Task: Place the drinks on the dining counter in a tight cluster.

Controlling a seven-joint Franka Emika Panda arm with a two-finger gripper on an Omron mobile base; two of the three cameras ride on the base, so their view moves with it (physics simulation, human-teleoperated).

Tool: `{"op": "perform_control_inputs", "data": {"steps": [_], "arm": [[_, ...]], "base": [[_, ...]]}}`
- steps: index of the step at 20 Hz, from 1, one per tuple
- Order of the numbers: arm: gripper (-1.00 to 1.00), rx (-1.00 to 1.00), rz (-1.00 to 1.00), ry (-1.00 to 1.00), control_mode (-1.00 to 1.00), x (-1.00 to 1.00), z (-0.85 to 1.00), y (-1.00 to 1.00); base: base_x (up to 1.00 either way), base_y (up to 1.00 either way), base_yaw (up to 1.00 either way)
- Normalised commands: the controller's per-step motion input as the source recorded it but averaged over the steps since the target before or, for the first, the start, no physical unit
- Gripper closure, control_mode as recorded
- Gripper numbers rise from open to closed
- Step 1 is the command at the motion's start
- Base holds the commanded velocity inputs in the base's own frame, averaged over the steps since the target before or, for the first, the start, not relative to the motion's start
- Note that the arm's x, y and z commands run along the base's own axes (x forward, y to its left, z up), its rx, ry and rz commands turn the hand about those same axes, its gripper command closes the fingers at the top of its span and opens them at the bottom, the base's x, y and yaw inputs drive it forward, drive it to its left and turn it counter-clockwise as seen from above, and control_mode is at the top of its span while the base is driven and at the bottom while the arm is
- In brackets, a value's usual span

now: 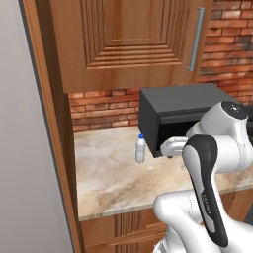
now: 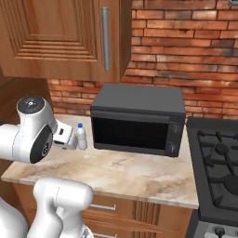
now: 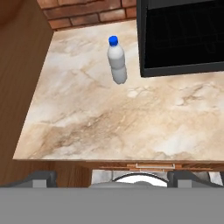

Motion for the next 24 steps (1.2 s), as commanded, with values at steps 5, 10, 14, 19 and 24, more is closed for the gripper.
{"op": "perform_control_inputs", "data": {"steps": [5,10,14,19,24], "arm": [[-1.00,0.00,0.00,0.00,1.00,0.00,0.00,0.00],[-1.00,0.00,0.00,0.00,1.00,0.00,0.00,0.00],[-1.00,0.00,0.00,0.00,1.00,0.00,0.00,0.00],[-1.00,0.00,0.00,0.00,1.00,0.00,0.00,0.00],[-1.00,-0.01,0.00,0.08,-1.00,0.16,0.05,0.02]], "base": [[0.64,-0.12,0.01],[0.00,0.00,0.00],[0.00,0.00,0.00],[0.00,0.00,0.00],[0.00,0.00,0.00]]}}
